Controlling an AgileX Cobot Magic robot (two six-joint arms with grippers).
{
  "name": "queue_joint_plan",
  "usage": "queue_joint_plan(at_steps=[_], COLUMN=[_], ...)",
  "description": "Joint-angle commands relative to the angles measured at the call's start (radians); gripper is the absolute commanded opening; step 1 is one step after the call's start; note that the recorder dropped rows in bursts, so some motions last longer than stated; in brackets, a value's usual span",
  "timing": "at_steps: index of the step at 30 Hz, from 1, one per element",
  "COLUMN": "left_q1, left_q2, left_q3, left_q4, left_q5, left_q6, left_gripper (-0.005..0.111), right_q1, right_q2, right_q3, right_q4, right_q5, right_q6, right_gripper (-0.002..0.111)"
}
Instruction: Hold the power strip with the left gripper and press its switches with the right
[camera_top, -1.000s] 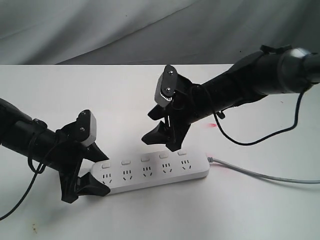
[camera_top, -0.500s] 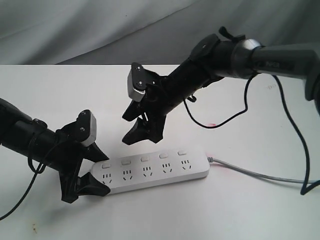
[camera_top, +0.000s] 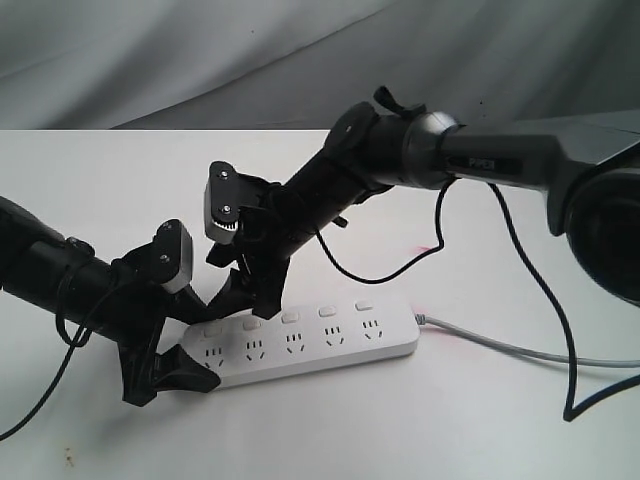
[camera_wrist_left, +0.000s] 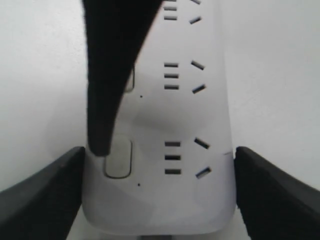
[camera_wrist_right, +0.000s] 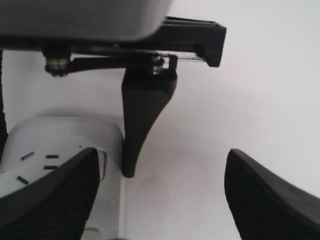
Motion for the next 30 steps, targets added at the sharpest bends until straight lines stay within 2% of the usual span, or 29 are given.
queue_joint_plan(at_steps=[1,11,30], left_q1=[-0.003,-0.003,-0.003], left_q2=[0.001,0.001,0.001], left_q3=[-0.006,-0.006,-0.006], left_q4=[-0.006,-0.006,-0.006], left_q5=[0.008,0.008,0.008], left_q6=[0.006,0.006,0.006], left_gripper=[0.0,0.0,0.0], right_q1=[0.013,0.024,0.024], right_q2=[0.014,0.021,0.03], right_q3=[-0.005,-0.005,-0.005], right_q4=[0.005,0.041,-0.034], right_q5=[-0.011,-0.048,-0.023], right_q6=[0.002,0.004,0.069], right_gripper=[0.066,0.066,0.066])
